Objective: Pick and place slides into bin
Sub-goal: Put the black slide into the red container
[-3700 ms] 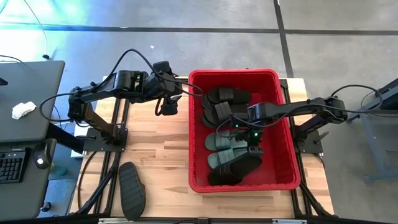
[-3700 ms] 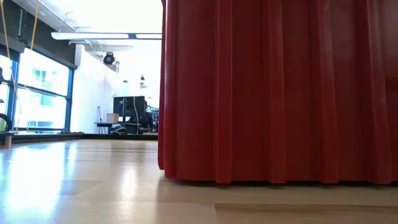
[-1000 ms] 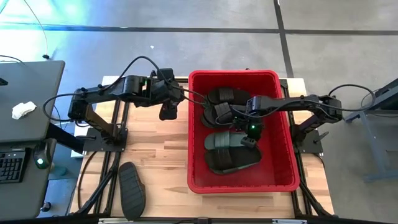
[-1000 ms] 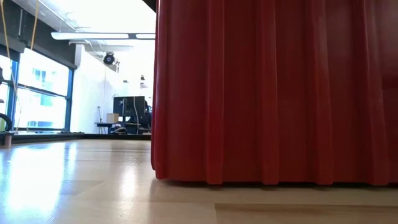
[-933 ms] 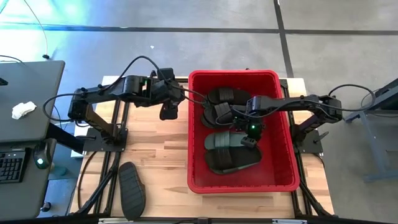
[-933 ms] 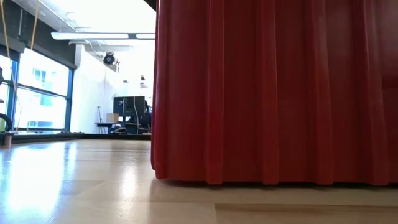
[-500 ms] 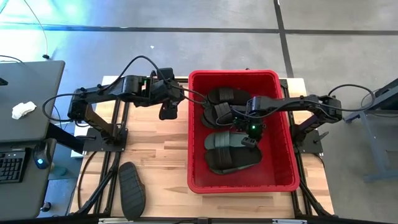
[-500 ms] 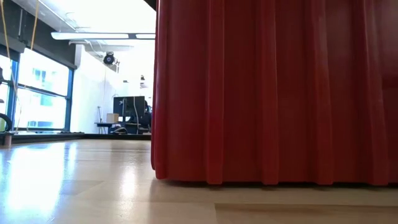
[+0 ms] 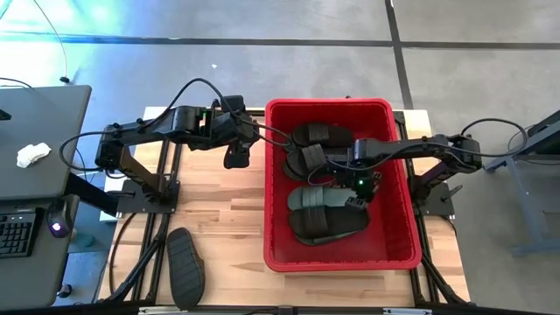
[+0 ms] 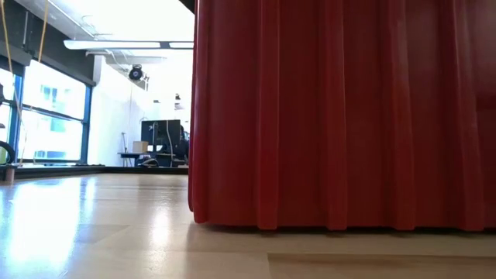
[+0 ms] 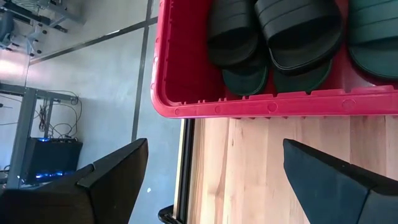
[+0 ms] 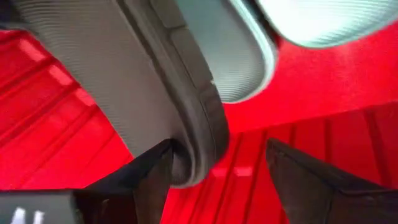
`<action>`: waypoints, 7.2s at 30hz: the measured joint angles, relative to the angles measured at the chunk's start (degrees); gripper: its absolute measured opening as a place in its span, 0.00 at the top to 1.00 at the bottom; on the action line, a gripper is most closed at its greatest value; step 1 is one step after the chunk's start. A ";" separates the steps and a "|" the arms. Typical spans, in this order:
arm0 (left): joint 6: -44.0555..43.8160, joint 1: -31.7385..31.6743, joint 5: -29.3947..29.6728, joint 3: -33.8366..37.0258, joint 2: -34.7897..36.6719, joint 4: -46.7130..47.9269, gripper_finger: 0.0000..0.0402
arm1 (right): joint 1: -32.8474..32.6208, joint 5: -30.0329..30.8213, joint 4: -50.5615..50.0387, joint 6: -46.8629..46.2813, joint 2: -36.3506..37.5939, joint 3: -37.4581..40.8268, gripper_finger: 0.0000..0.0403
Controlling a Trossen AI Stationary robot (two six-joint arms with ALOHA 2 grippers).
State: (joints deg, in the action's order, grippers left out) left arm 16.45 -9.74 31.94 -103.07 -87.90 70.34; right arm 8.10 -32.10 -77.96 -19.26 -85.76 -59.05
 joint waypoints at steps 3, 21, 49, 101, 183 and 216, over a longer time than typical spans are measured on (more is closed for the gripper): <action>0.00 0.00 0.00 0.00 0.00 -0.01 0.12 | 0.02 2.13 -1.51 0.08 0.00 -0.04 0.39; -0.37 0.00 0.00 0.00 0.00 -0.34 0.12 | 0.24 1.54 -2.14 -0.12 9.49 -0.37 0.39; -1.31 0.01 -3.02 0.02 0.00 -2.96 0.12 | -8.07 -8.49 43.50 -23.73 12.14 6.04 0.54; 2.56 0.00 1.07 0.02 0.00 -3.36 0.12 | -9.15 4.45 69.20 -43.07 11.23 16.92 1.00; -0.27 0.00 -11.30 0.02 0.00 -1.03 0.12 | -14.47 8.75 51.10 -45.60 30.08 16.90 0.47; -46.34 29.22 -30.76 6.58 0.09 19.68 0.12 | -14.45 22.13 53.50 -7.31 54.05 16.68 0.47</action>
State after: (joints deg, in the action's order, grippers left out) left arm -29.89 19.48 1.19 -96.49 -87.81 90.02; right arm -6.35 -9.97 -24.47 -26.57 -31.71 -42.37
